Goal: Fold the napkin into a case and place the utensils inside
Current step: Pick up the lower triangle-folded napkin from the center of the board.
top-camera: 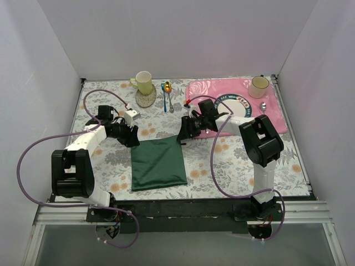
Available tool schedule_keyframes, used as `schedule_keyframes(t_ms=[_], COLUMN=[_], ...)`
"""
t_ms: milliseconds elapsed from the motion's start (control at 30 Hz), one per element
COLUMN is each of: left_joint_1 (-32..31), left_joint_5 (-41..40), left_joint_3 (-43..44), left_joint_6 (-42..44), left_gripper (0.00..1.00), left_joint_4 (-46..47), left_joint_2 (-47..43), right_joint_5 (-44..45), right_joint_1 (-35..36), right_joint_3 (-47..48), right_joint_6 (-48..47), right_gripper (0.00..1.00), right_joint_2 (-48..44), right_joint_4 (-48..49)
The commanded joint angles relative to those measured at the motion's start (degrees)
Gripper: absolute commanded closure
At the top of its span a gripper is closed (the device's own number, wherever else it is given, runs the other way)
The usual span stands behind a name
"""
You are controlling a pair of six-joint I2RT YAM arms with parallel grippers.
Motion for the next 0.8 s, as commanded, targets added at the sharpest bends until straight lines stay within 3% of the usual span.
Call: schedule_keyframes(t_ms=[0, 267, 500, 767], left_joint_1=[3.32, 4.47, 4.55, 4.55], left_joint_5=[-3.69, -4.93, -3.44, -2.55], left_joint_3=[0.4, 1.46, 2.07, 2.87], left_joint_6=[-6.77, -8.88, -8.97, -8.09], left_gripper=[0.55, 0.52, 0.52, 0.51], left_joint_4=[4.46, 4.82, 4.91, 4.12], left_joint_2=[1.36, 6.2, 6.2, 6.38], right_joint_5=[-2.26, -2.7, -4.72, -7.53], right_joint_1=[-0.18, -0.18, -0.27, -0.27], right_joint_3=[1.74, 3.32, 4.21, 5.69], right_joint_6=[1.28, 1.99, 3.13, 6.11], right_gripper=[0.41, 0.4, 0.44, 0.43], right_joint_2=[0.26, 3.16, 5.28, 7.47], right_joint_4=[0.3, -1.64, -0.32, 2.58])
